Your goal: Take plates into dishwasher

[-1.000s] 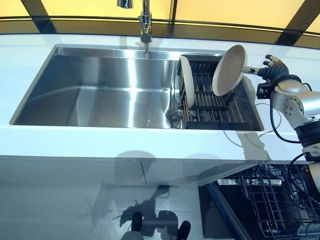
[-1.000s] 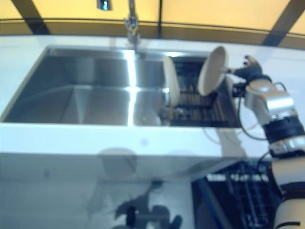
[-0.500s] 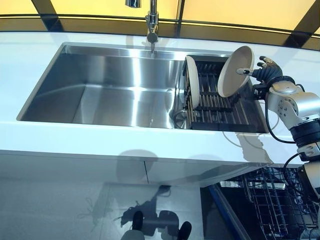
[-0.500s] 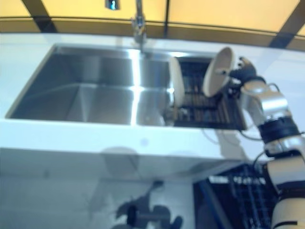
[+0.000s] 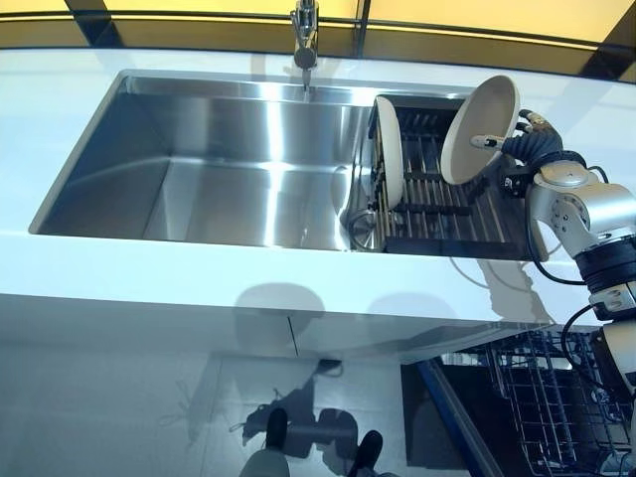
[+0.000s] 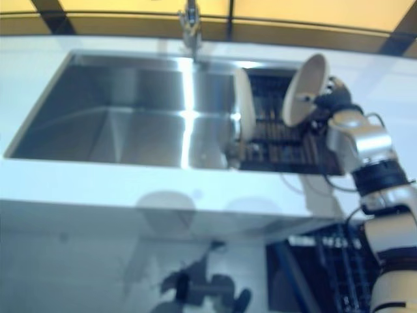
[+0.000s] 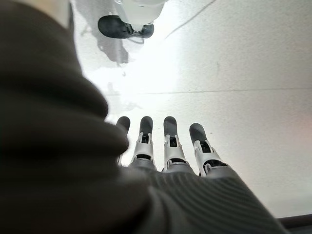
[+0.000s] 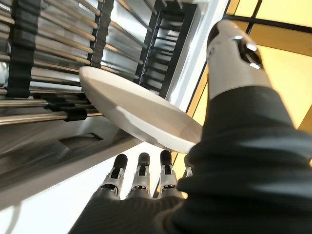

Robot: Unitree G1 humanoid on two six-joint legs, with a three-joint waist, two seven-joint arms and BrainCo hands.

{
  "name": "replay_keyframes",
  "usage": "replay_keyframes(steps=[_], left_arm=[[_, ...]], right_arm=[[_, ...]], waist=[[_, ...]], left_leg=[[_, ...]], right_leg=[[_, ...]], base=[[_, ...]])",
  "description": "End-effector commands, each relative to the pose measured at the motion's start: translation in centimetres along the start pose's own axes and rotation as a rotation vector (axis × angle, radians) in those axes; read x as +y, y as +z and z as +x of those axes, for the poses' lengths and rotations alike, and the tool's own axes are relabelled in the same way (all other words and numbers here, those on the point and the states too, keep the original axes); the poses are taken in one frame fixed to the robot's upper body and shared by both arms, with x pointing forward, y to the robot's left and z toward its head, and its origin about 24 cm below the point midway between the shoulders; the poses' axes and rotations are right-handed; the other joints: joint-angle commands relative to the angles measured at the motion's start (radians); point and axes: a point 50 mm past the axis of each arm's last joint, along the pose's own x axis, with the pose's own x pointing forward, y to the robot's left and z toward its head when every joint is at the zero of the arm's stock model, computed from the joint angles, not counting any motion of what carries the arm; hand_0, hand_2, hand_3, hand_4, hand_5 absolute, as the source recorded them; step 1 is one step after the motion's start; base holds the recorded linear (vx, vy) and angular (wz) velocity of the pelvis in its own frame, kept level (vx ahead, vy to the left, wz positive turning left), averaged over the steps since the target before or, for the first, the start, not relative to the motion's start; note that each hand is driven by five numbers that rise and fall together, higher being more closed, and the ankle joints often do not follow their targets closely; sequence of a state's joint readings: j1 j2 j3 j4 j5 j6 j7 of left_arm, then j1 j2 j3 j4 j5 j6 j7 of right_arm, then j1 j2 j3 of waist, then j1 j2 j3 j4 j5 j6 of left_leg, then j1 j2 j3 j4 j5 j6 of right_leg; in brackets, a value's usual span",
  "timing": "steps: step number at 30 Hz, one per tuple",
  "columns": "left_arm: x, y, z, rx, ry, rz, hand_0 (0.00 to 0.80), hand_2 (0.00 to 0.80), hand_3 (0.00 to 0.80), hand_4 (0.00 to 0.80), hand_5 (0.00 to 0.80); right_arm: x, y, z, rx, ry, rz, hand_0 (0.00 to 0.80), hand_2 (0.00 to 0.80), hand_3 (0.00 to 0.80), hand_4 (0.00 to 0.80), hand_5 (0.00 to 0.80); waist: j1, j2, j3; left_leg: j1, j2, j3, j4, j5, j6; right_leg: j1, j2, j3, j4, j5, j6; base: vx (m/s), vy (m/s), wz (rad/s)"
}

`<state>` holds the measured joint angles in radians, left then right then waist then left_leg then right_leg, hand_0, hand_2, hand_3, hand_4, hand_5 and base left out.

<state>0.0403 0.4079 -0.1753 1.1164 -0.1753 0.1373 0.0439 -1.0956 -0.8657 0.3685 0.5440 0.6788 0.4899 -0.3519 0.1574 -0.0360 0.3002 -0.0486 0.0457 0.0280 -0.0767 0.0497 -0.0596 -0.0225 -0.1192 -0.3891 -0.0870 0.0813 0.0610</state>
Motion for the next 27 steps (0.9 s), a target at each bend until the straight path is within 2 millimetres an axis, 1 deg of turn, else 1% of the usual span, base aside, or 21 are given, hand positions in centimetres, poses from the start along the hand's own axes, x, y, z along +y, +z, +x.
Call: replay_keyframes(steps=[1,8,16,17,19,20,21,22,23,26,27], left_arm=[[0.3,-0.9,-0.1,0.026,0.021,0.029,0.000,0.000,0.000,0.000,0.000],[-0.1,-0.8,-0.1,0.016,0.016,-0.008,0.000,0.000,0.000,0.000,0.000],[-0.2,-1.5,-0.2,0.030,0.017,-0.054,0.000,0.000,0.000,0.000,0.000],[-0.3,-1.7,-0.2,0.033,0.020,-0.061,0.000,0.000,0.000,0.000,0.000],[-0.3,-2.0,-0.3,0.040,0.022,-0.069,0.000,0.000,0.000,0.000,0.000],[-0.3,-2.1,-0.3,0.043,0.022,-0.071,0.000,0.000,0.000,0.000,0.000],[-0.3,-2.1,-0.3,0.045,0.023,-0.070,0.000,0.000,0.000,0.000,0.000],[-0.4,-2.3,-0.3,0.048,0.023,-0.072,0.000,0.000,0.000,0.000,0.000],[-0.4,-2.5,-0.3,0.052,0.024,-0.073,0.000,0.000,0.000,0.000,0.000],[-0.4,-2.8,-0.4,0.055,0.029,-0.067,0.000,0.000,0.000,0.000,0.000],[-0.3,-3.0,-0.4,0.057,0.034,-0.065,0.000,0.000,0.000,0.000,0.000]], right_arm=[[-1.2,3.7,-0.2,-0.122,-0.059,-0.011,0.000,0.000,0.000,0.000,0.000],[-2.2,3.8,-0.3,-0.109,-0.104,0.033,0.000,0.000,0.000,0.000,0.000],[-3.2,4.0,-0.4,-0.117,-0.144,0.081,0.000,0.000,0.000,0.000,0.000],[-3.4,4.0,-0.4,-0.117,-0.155,0.089,0.100,0.100,0.100,0.100,0.100],[-3.7,4.2,-0.5,-0.119,-0.184,0.101,0.496,0.496,0.496,0.496,0.496],[-3.9,4.2,-0.5,-0.120,-0.200,0.104,0.671,0.671,0.671,0.671,0.671],[-4.1,4.3,-0.5,-0.123,-0.222,0.110,0.800,0.800,0.800,0.800,0.800],[-4.4,4.4,-0.5,-0.127,-0.247,0.103,0.800,0.800,0.800,0.800,0.800],[-4.8,4.5,-0.5,-0.132,-0.271,0.095,0.800,0.800,0.800,0.800,0.800],[-5.6,4.9,-0.5,-0.136,-0.322,0.097,0.800,0.800,0.800,0.800,0.800],[-6.1,5.3,-0.6,-0.141,-0.370,0.093,0.800,0.800,0.800,0.800,0.800]], waist=[[0.023,-0.005,0.015],[0.026,0.006,0.042],[0.032,0.008,0.059],[0.033,0.008,0.059],[0.038,0.006,0.061],[0.040,0.007,0.060],[0.042,0.007,0.059],[0.043,0.007,0.059],[0.047,0.007,0.058],[0.052,0.007,0.054],[0.055,0.006,0.051]], left_leg=[[-0.024,-0.018,0.025,-0.011,-0.064,0.045],[-0.046,-0.018,0.030,-0.011,-0.060,0.047],[-0.061,-0.018,0.028,-0.011,-0.058,0.048],[-0.062,-0.018,0.029,-0.011,-0.058,0.048],[-0.059,-0.017,0.033,-0.011,-0.060,0.045],[-0.061,-0.016,0.032,-0.011,-0.059,0.045],[-0.062,-0.017,0.032,-0.011,-0.058,0.045],[-0.062,-0.016,0.031,-0.011,-0.059,0.044],[-0.053,-0.012,0.029,-0.011,-0.066,0.037],[-0.054,-0.013,0.028,-0.011,-0.065,0.038],[-0.053,-0.012,0.027,-0.011,-0.065,0.037]], right_leg=[[0.022,-0.036,-0.020,0.000,-0.063,0.046],[-0.003,-0.042,-0.026,0.008,-0.057,0.043],[-0.015,-0.044,-0.039,0.007,-0.051,0.044],[-0.015,-0.045,-0.043,0.006,-0.050,0.045],[-0.013,-0.045,-0.043,0.007,-0.052,0.045],[-0.013,-0.045,-0.045,0.006,-0.052,0.046],[-0.011,-0.045,-0.047,0.002,-0.049,0.046],[-0.011,-0.044,-0.049,0.002,-0.049,0.046],[-0.005,-0.043,-0.039,0.007,-0.058,0.053],[0.000,-0.043,-0.050,0.001,-0.053,0.053],[0.003,-0.042,-0.055,0.000,-0.054,0.053]], base=[[0.007,0.032,0.01],[0.004,0.026,0.01],[0.001,0.008,0.00],[0.001,0.030,0.01],[0.000,0.000,0.00],[0.000,0.000,0.00],[0.000,0.000,0.00],[0.000,0.000,0.00],[0.000,0.000,0.00],[0.000,0.000,0.00],[-0.035,0.014,0.05]])
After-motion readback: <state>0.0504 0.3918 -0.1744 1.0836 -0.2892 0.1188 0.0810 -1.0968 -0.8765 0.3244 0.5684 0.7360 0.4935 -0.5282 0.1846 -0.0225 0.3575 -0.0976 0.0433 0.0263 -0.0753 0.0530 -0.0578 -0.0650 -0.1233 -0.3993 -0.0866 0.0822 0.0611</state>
